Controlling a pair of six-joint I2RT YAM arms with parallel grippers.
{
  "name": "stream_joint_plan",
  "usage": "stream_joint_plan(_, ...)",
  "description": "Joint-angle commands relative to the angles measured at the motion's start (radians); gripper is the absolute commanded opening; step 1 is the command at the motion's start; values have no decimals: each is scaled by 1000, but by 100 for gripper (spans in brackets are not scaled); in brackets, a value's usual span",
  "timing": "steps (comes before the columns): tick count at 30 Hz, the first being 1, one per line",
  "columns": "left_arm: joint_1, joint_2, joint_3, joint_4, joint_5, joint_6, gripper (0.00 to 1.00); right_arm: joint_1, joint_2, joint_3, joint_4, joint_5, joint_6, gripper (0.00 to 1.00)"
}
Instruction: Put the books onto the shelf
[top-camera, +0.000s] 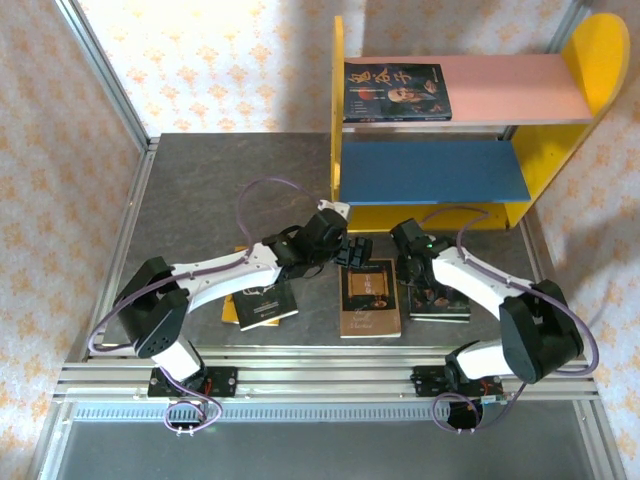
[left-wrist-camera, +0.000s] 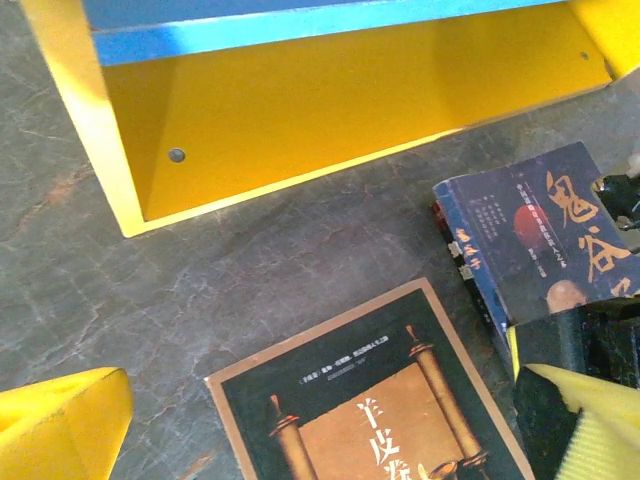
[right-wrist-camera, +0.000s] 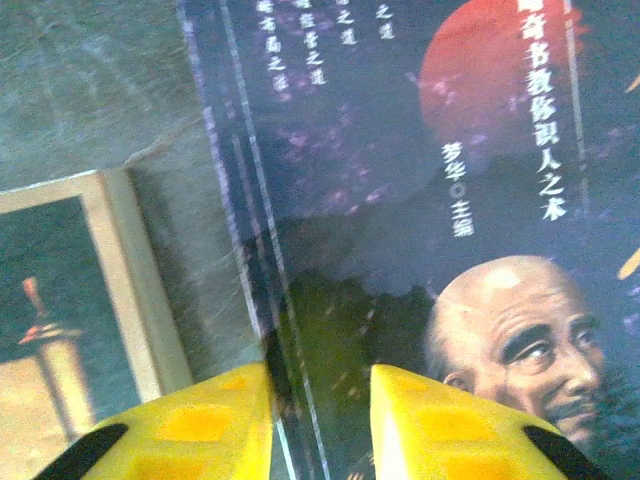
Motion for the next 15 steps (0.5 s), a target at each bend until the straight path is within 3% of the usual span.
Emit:
stream_joint_plan(1, -8, 43, 19, 55, 56, -36, 99, -6, -42, -20, -8, -49, -15, 25)
stream_joint_plan(6, -12, 80, 24, 93, 96, -59, 99, -6, -79, -12, -9, -81, -27, 23)
stream_joint_plan(8, -15, 88, 29, 92, 99, -59, 99, -6, -95, -7, -23, -55, -17, 29)
stream_joint_plan(9, -17, 89, 30, 90, 99, -59, 99, -6, -105, -9, -25, -44, -13, 35)
stream_joint_plan(13, -17, 82, 30, 79, 88, -53, 99, -5, -127, 7, -72, 44, -1, 75)
stream_joint_plan(15, -17, 81, 30, 69, 81, -48, 99, -5, -115, 29, -105, 95, -7, 85)
